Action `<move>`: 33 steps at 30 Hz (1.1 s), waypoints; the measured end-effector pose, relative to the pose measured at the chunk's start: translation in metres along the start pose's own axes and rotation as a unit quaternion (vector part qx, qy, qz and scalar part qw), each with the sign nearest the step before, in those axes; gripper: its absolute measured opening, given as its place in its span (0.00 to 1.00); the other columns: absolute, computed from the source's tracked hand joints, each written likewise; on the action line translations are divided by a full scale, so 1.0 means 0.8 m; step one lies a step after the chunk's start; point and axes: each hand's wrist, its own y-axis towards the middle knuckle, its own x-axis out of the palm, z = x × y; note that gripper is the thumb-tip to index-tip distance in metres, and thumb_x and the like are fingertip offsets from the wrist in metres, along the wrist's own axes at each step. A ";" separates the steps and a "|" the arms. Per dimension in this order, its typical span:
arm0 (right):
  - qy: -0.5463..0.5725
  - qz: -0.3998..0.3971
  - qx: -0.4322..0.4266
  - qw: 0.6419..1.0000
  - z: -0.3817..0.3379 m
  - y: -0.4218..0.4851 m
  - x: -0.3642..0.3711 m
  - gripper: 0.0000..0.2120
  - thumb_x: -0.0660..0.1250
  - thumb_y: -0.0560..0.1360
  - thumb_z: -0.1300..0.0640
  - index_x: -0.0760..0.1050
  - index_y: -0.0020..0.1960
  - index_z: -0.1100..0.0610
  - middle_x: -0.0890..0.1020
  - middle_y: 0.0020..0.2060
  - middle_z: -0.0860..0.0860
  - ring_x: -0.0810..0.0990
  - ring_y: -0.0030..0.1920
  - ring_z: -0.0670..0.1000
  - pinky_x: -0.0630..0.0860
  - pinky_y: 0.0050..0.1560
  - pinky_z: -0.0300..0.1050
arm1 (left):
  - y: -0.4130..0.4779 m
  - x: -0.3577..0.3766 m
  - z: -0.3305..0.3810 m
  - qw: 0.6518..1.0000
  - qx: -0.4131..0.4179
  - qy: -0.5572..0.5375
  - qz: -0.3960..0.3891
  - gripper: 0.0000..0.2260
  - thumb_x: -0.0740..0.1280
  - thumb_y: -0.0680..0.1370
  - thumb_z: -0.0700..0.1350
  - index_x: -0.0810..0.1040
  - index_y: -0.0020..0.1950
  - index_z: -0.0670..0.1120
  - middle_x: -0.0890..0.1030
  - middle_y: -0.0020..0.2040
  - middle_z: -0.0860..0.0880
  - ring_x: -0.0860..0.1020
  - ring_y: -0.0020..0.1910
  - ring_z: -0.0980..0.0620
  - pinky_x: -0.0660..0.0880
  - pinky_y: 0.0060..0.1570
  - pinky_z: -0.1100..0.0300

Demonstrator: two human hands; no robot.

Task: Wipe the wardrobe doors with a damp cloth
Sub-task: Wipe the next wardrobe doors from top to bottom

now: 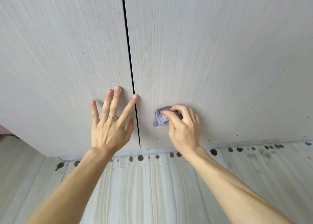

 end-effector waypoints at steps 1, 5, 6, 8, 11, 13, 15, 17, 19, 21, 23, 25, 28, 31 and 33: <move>0.013 0.025 0.014 1.000 -0.002 0.008 -0.004 0.18 0.69 0.70 0.67 0.84 0.53 0.48 0.80 0.50 0.49 0.77 0.45 0.55 0.72 0.43 0.51 | 0.000 0.005 0.004 1.000 -0.009 -0.005 -0.001 0.33 0.65 0.80 0.51 0.55 0.82 0.55 0.44 0.83 0.44 0.44 0.82 0.45 0.42 0.77 0.35; 0.021 0.047 -0.002 0.999 -0.005 0.005 0.006 0.17 0.66 0.72 0.66 0.84 0.53 0.50 0.80 0.50 0.50 0.77 0.46 0.55 0.75 0.42 0.49 | -0.004 0.021 0.008 1.000 -0.019 -0.010 -0.018 0.37 0.64 0.79 0.55 0.48 0.83 0.56 0.35 0.82 0.47 0.37 0.81 0.45 0.38 0.76 0.35; 0.016 0.033 -0.024 0.999 -0.002 -0.002 0.013 0.17 0.67 0.71 0.67 0.84 0.53 0.49 0.81 0.49 0.50 0.77 0.45 0.54 0.75 0.41 0.48 | -0.004 0.023 0.005 1.000 -0.015 -0.007 -0.019 0.37 0.63 0.79 0.56 0.48 0.83 0.56 0.35 0.82 0.47 0.37 0.81 0.45 0.37 0.76 0.35; -0.002 -0.021 -0.077 0.997 0.008 -0.025 0.027 0.18 0.71 0.67 0.67 0.84 0.52 0.48 0.80 0.47 0.48 0.76 0.45 0.53 0.74 0.40 0.47 | -0.004 0.023 0.003 1.000 -0.006 -0.003 -0.023 0.36 0.61 0.79 0.58 0.48 0.83 0.56 0.35 0.82 0.47 0.37 0.81 0.46 0.37 0.76 0.36; -0.036 -0.095 -0.109 0.989 0.022 -0.052 0.039 0.22 0.76 0.62 0.66 0.84 0.52 0.47 0.79 0.47 0.47 0.75 0.45 0.52 0.70 0.41 0.46 | -0.003 0.020 0.004 1.000 -0.003 0.001 -0.021 0.35 0.60 0.80 0.58 0.48 0.83 0.56 0.37 0.82 0.47 0.39 0.81 0.45 0.39 0.76 0.36; -0.040 -0.100 -0.105 0.989 0.026 -0.054 0.039 0.22 0.74 0.63 0.65 0.84 0.53 0.47 0.79 0.48 0.47 0.74 0.46 0.52 0.69 0.41 0.46 | -0.003 0.017 0.004 1.000 -0.003 0.003 -0.025 0.34 0.60 0.80 0.59 0.48 0.83 0.57 0.38 0.83 0.47 0.40 0.82 0.45 0.40 0.77 0.36; -0.023 -0.070 -0.109 0.991 0.020 -0.036 0.033 0.19 0.67 0.68 0.64 0.84 0.53 0.47 0.80 0.48 0.47 0.76 0.45 0.53 0.73 0.40 0.47 | -0.002 0.017 0.003 1.000 0.000 0.006 -0.023 0.34 0.60 0.80 0.58 0.48 0.83 0.57 0.38 0.83 0.47 0.41 0.82 0.44 0.41 0.77 0.36; 0.000 -0.026 -0.111 0.993 0.009 -0.011 0.023 0.19 0.64 0.71 0.63 0.85 0.55 0.48 0.81 0.48 0.49 0.78 0.45 0.54 0.75 0.41 0.48 | -0.002 0.017 0.003 1.000 0.002 0.007 -0.018 0.34 0.61 0.80 0.58 0.49 0.83 0.56 0.39 0.83 0.47 0.41 0.82 0.44 0.42 0.77 0.35; 0.010 0.003 -0.112 0.994 0.001 0.006 0.016 0.19 0.64 0.72 0.64 0.85 0.56 0.48 0.82 0.48 0.50 0.78 0.45 0.55 0.75 0.43 0.48 | -0.003 0.017 0.006 1.000 -0.005 0.008 -0.013 0.35 0.62 0.80 0.57 0.49 0.83 0.56 0.39 0.83 0.46 0.41 0.82 0.44 0.44 0.77 0.34; 0.000 0.004 -0.122 0.993 0.002 0.006 0.018 0.20 0.64 0.73 0.65 0.84 0.58 0.49 0.82 0.48 0.50 0.78 0.46 0.54 0.75 0.43 0.47 | -0.003 0.016 0.009 1.000 -0.014 0.014 -0.020 0.36 0.64 0.79 0.56 0.49 0.83 0.55 0.39 0.83 0.46 0.41 0.82 0.44 0.45 0.76 0.33; -0.019 -0.024 -0.152 0.988 0.012 -0.009 0.024 0.20 0.63 0.73 0.65 0.83 0.59 0.49 0.82 0.48 0.50 0.78 0.45 0.54 0.75 0.41 0.47 | -0.004 0.010 0.013 0.999 -0.021 0.014 -0.034 0.37 0.64 0.79 0.55 0.49 0.83 0.55 0.38 0.83 0.45 0.41 0.82 0.43 0.45 0.76 0.32; -0.038 -0.077 -0.171 0.982 0.027 -0.034 0.033 0.18 0.64 0.73 0.63 0.84 0.57 0.48 0.81 0.47 0.48 0.77 0.43 0.54 0.73 0.38 0.46 | -0.004 0.004 0.017 0.999 -0.028 0.013 -0.044 0.37 0.64 0.78 0.55 0.50 0.83 0.54 0.39 0.83 0.45 0.42 0.82 0.42 0.43 0.76 0.33; -0.040 -0.137 -0.111 0.983 0.046 -0.068 0.038 0.21 0.74 0.65 0.66 0.84 0.54 0.49 0.79 0.47 0.48 0.75 0.45 0.53 0.72 0.37 0.45 | -0.006 -0.001 0.018 0.998 -0.031 0.006 -0.055 0.37 0.64 0.78 0.55 0.50 0.83 0.54 0.39 0.83 0.45 0.42 0.82 0.43 0.41 0.76 0.33; 0.020 -0.102 -0.002 0.995 0.049 -0.064 0.025 0.21 0.73 0.68 0.69 0.84 0.55 0.50 0.77 0.51 0.47 0.76 0.46 0.53 0.77 0.36 0.48 | -0.001 -0.002 0.009 0.998 -0.019 0.009 -0.058 0.37 0.64 0.78 0.55 0.48 0.83 0.56 0.38 0.82 0.47 0.41 0.82 0.45 0.40 0.76 0.34; 0.060 -0.054 0.041 0.996 0.044 -0.051 0.016 0.17 0.67 0.73 0.66 0.84 0.56 0.50 0.74 0.53 0.45 0.78 0.47 0.53 0.78 0.40 0.47 | -0.003 -0.001 0.004 0.998 -0.015 0.010 -0.061 0.37 0.64 0.79 0.55 0.48 0.83 0.57 0.36 0.82 0.48 0.39 0.82 0.46 0.40 0.76 0.34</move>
